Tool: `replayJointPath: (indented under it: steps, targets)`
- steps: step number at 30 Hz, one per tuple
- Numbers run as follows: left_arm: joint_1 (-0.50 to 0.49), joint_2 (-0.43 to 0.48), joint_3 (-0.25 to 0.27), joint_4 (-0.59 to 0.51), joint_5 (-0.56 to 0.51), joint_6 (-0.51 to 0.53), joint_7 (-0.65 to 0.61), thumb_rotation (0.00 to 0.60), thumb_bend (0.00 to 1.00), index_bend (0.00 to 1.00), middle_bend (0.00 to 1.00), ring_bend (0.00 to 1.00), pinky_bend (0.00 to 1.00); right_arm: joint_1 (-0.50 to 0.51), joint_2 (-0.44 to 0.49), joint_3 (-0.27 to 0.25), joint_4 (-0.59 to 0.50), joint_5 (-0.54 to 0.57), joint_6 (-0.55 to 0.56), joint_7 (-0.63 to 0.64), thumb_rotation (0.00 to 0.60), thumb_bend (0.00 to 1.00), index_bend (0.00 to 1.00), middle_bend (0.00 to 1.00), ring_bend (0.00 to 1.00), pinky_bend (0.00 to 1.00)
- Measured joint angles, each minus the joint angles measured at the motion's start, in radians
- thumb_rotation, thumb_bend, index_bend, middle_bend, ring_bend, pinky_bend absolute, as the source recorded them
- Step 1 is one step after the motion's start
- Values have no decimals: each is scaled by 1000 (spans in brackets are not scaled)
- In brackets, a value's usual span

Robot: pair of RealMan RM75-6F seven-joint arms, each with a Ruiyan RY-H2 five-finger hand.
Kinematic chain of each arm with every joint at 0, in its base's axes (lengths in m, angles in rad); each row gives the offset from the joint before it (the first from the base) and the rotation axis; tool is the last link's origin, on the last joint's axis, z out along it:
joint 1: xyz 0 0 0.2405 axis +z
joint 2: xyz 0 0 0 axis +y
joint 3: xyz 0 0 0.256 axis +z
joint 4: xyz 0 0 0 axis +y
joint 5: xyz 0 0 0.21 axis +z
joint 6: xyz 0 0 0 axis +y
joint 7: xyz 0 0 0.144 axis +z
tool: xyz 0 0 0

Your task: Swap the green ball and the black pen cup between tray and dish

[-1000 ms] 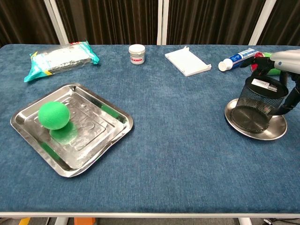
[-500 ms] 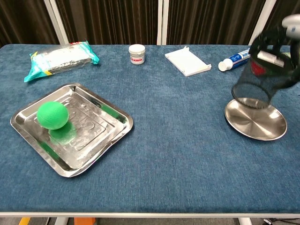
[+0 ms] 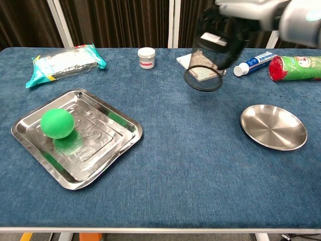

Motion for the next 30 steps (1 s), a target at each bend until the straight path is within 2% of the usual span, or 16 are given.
replayJointPath:
  steps: [8,16,19,23,26,30]
  targets:
    - [-1,3,-1,7,1,-3,-16,600,91,78,20,0,134,154,-145,2,169,159,-91,-57,600,86,354,373,343,520]
    - [3,4,-2,12,2,1,-27,600,91,78,20,0,134,216,-200,-6,237,192,-128,-36,600,71,324,347,330,513]
    - [5,4,-1,14,2,3,-28,600,91,78,20,0,134,226,-211,-15,247,182,-137,-17,600,36,252,298,250,475]
    - [6,3,0,17,2,2,-31,600,91,78,20,0,134,236,-207,-33,249,201,-162,-10,600,0,38,123,47,318]
    - [4,3,-1,18,4,0,-34,600,91,78,20,0,134,238,-193,-41,239,208,-171,8,600,0,0,43,0,253]
    - [1,3,-1,14,9,-2,-29,600,91,78,20,0,134,229,-174,-45,214,183,-151,36,600,0,0,22,0,239]
